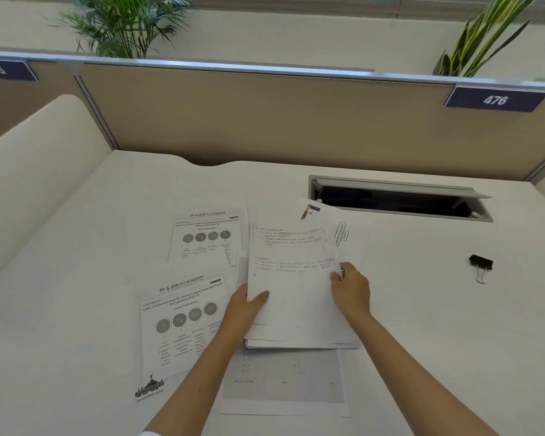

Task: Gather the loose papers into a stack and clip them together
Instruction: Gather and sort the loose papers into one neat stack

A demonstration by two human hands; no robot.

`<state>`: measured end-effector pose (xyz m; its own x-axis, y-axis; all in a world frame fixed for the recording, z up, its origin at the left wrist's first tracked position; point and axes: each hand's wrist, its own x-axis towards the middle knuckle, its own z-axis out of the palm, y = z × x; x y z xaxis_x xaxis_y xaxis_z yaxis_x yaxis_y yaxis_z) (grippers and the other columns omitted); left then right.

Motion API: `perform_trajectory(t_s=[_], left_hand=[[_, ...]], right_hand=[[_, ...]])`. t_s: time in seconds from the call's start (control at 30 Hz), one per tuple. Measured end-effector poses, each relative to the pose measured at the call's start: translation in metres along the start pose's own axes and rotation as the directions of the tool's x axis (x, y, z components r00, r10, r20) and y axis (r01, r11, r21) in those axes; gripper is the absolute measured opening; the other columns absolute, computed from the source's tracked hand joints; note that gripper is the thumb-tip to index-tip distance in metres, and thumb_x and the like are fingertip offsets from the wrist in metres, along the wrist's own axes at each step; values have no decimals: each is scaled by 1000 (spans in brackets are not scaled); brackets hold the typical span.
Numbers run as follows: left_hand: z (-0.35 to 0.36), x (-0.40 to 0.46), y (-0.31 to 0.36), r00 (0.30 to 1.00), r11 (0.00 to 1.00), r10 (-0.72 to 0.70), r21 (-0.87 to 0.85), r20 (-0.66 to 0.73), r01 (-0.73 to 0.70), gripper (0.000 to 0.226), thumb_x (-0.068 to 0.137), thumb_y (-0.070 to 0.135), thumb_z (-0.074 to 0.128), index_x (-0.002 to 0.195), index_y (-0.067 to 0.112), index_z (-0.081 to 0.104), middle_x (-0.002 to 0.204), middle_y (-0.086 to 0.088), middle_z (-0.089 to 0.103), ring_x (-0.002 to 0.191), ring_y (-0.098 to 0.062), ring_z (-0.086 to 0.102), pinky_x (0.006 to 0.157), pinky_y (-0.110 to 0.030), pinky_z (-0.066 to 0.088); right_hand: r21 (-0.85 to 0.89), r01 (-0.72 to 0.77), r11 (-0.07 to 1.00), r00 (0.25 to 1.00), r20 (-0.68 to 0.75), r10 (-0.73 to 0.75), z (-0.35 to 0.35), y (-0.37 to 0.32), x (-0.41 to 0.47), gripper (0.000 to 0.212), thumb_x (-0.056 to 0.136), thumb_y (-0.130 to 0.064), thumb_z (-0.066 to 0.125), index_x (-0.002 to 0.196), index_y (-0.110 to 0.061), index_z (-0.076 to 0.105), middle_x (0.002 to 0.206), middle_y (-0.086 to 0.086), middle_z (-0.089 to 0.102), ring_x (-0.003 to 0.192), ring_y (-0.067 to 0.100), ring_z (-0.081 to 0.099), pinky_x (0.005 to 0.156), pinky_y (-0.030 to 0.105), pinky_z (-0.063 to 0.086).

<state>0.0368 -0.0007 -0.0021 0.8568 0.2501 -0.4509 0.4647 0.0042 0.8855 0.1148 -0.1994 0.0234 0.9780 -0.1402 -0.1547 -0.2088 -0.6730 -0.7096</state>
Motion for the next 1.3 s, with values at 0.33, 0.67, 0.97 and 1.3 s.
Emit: perform_trajectory(t_s=[0.33,0.67,0.97,1.3], left_hand=[[0,3,-6,999,999,46,-9,-13,-46,31,92,22,62,122,22,58,114,6,67,101,-10,64,82,-24,52],[1,1,-4,998,998,54,-16,-22,-55,27,91,23,63,118,24,57,110,7,67,100,-9,64,85,-27,53],[1,-2,-3,999,999,41,17,-30,-41,31,91,26,62,122,21,57,113,5,66,103,-15,64,90,-33,53],[1,-7,0,999,999,44,-3,-14,-44,29,89,22,65,117,22,58,116,1,67,98,-14,65,84,-31,55]], right_hand=[[-228,-256,939,966,-84,243,-7,-10,49,68,83,-35,69,129,4,38,134,22,39,125,40,37,90,47,45],[94,-298,950,950,-71,305,-7,3,69,17,79,-11,71,76,-4,55,74,7,57,77,29,58,54,25,34],[269,219,938,835,-549,-37,-76,-24,52,17,94,-13,55,96,-2,68,85,6,64,76,16,53,64,17,36],[431,400,809,764,-645,-34,-132,-54,56,21,91,-26,58,95,-7,66,80,-3,61,70,0,52,73,19,44]])
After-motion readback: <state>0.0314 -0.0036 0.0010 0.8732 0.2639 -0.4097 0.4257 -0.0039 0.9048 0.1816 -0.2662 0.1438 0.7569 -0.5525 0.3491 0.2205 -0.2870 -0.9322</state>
